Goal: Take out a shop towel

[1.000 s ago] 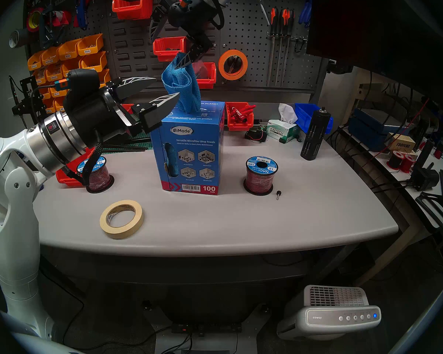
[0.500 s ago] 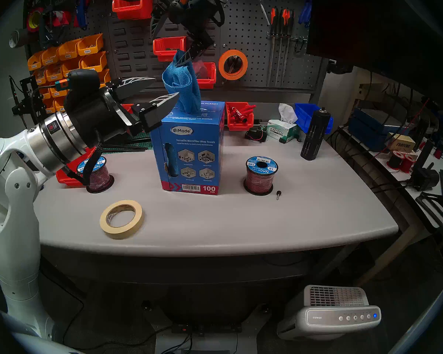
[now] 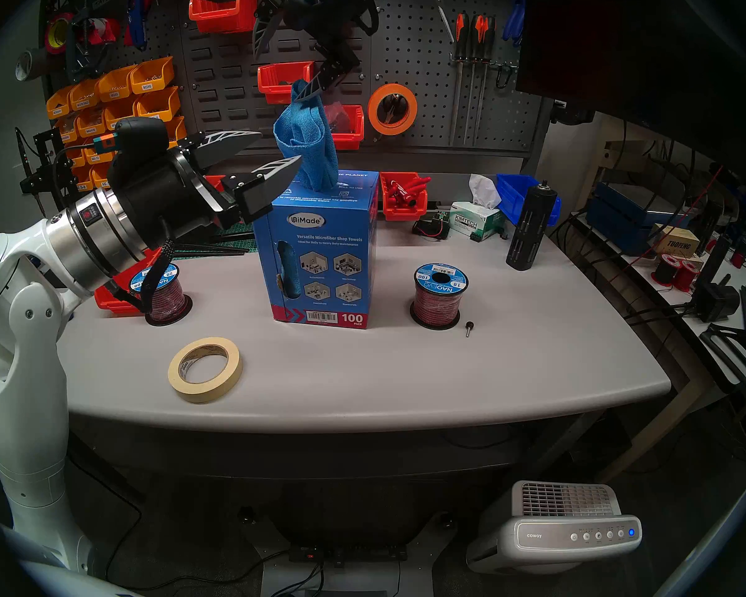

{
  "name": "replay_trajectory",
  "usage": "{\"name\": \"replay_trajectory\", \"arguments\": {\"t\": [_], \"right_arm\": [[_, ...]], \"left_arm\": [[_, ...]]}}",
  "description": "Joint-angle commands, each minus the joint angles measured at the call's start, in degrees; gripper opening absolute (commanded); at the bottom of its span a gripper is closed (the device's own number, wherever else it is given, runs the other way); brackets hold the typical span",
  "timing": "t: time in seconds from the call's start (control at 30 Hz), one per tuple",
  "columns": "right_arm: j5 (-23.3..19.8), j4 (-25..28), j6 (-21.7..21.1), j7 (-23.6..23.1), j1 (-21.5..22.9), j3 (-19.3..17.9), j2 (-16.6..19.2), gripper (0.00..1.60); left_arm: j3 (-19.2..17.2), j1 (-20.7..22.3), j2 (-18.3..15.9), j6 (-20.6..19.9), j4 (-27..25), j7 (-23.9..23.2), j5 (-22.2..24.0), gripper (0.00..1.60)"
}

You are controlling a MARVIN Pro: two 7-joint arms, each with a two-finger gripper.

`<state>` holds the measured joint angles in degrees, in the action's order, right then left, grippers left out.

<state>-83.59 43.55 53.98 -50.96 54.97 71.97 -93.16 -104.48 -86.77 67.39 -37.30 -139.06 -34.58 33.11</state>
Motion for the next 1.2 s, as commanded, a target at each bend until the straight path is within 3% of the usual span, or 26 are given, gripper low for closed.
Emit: {"name": "replay_trajectory", "arguments": {"t": [0.0, 1.17], "right_arm": [[-0.4, -2.1, -0.4, -3.1, 3.0, 0.0, 0.9, 1.60], [-0.7, -2.6, -1.5, -4.6, 3.8, 0.2, 1.4, 1.60]], "left_arm": [[0.1, 0.9, 0.0, 0.8, -0.8, -0.1, 0.0, 1.60], [1.1, 1.1, 0.1, 0.9, -0.9, 0.0, -0.1, 1.60]]}}
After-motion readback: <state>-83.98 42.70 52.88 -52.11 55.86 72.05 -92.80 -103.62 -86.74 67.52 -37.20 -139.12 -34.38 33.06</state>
